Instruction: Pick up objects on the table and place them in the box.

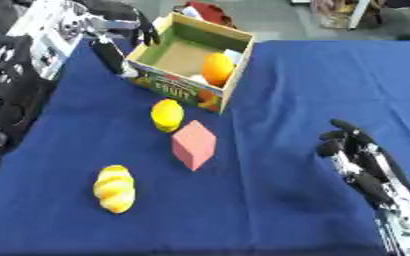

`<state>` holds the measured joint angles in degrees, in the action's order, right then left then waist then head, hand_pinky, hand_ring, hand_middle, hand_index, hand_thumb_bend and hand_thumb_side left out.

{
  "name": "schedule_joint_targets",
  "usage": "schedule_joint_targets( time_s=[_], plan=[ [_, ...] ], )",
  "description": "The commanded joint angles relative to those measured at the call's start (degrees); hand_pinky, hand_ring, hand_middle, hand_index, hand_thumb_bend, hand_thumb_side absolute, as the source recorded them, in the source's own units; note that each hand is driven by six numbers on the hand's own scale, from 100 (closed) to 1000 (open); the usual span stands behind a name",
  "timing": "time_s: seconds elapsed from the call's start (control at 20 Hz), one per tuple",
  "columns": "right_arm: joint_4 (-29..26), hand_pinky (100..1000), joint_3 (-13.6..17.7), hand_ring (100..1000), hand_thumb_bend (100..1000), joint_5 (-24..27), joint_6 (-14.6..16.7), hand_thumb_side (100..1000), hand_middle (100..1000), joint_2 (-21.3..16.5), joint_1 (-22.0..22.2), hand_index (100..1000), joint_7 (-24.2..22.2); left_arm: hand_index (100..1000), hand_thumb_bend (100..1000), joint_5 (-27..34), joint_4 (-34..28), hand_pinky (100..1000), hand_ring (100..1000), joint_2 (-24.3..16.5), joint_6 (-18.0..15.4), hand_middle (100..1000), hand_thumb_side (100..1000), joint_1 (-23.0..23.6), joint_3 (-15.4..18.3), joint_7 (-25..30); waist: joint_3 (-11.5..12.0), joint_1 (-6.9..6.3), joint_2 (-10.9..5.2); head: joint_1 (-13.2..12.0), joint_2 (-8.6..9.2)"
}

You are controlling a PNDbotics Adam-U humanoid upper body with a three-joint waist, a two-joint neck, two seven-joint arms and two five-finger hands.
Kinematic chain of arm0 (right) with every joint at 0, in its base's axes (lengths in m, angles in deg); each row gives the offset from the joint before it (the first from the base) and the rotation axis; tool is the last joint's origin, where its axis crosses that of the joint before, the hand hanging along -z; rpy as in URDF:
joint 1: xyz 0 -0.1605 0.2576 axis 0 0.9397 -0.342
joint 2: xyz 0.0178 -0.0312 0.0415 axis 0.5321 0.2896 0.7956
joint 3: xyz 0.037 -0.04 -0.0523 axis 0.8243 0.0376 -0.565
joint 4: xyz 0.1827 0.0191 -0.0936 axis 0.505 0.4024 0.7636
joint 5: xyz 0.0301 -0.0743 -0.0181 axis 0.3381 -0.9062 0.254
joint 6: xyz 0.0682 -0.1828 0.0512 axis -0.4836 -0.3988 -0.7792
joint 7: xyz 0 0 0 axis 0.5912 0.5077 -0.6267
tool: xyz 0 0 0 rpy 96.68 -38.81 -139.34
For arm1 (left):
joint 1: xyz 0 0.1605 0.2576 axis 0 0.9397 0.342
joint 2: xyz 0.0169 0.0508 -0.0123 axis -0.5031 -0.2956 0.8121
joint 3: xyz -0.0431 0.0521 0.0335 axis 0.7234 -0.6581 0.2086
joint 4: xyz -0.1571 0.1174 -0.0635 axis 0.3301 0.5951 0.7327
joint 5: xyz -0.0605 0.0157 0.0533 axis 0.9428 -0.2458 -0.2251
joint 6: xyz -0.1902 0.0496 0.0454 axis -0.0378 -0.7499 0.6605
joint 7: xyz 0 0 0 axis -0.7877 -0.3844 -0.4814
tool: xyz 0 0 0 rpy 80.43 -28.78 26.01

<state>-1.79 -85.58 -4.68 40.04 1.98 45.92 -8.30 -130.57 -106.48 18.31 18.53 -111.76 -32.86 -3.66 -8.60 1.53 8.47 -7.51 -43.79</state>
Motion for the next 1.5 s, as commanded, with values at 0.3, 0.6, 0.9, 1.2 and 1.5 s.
schedule_joint_targets(
  time_s=[0.3,0.6,0.9,1.2,1.5],
  plan=[
    [-0.9,646,0.2,636,100,0.1,0.1,414,662,-0.7,-0.9,898,0.0,888,392,4.6,-0.8,765,709,-0.4,-1.6,754,329,0.1,-4.9,2.5,-0.3,-0.34,-1.09,-0.3,0.37],
    [-0.9,646,0.2,636,100,0.1,0.1,412,662,-0.7,-0.9,898,0.0,889,388,3.9,0.2,764,711,1.7,-2.2,757,248,0.2,-6.7,3.5,-0.4,-0.36,-1.06,-0.3,0.31],
    [-1.0,645,0.3,635,100,0.1,0.1,412,661,-0.5,-0.8,898,0.1,888,406,-1.1,3.5,761,709,4.6,-2.4,756,201,1.0,-6.9,0.0,-0.7,-0.25,-0.94,-0.5,0.42],
    [-1.0,645,0.3,635,100,0.1,0.0,409,661,-0.3,-0.8,898,0.1,837,384,-6.2,7.4,710,635,6.5,-3.1,680,198,1.8,-5.9,-4.6,-0.8,-0.18,-0.85,-0.5,0.54],
    [-1.0,645,0.4,635,100,0.1,0.0,410,661,-0.3,-0.8,898,0.3,659,279,-8.9,7.7,570,463,6.2,-3.9,474,187,1.7,-4.8,-12.7,-0.7,-0.19,-0.81,-0.5,0.59]
  ],
)
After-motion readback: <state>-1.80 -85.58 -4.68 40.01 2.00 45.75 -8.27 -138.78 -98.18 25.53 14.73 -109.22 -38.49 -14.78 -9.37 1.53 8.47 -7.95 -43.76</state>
